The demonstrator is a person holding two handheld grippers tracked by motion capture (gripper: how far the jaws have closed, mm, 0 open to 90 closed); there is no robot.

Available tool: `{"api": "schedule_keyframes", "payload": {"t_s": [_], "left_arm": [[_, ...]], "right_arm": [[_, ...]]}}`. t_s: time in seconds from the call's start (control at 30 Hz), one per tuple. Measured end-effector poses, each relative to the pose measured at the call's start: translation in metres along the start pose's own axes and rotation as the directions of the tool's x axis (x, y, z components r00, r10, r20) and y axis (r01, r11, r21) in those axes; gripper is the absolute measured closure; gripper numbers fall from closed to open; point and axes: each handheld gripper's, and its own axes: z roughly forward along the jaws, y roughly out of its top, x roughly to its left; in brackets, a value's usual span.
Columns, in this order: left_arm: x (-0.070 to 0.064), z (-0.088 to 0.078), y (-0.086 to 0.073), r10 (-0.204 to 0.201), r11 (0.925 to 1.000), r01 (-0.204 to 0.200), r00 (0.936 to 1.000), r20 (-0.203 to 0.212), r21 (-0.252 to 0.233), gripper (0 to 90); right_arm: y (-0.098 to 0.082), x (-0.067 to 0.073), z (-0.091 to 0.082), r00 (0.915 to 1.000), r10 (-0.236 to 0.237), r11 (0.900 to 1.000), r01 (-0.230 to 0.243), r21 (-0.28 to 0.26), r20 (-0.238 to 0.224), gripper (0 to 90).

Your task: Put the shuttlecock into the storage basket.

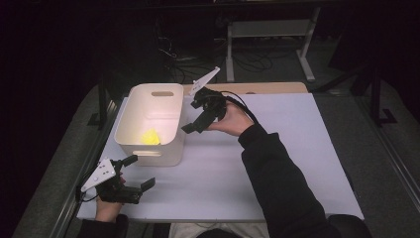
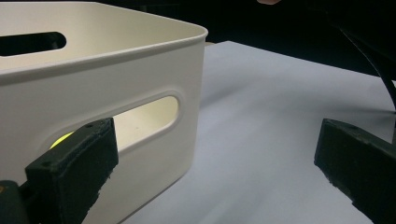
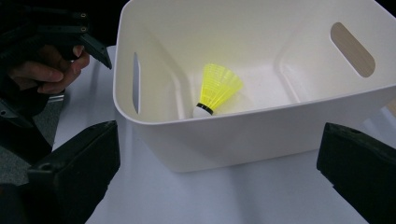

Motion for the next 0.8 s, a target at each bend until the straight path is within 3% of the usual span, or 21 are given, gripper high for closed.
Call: {"api": "schedule_keyframes", "payload": {"t_s": [0.8], "left_arm": [[0.0,0.0,0.0,0.0,1.0,0.0,1.0,-0.002,0.003,0.0]], "right_arm": [[-0.027,-0.005,-0.022,0.9984,0.03,0.999,-0.03,-0.011,0.048,0.0]]}}
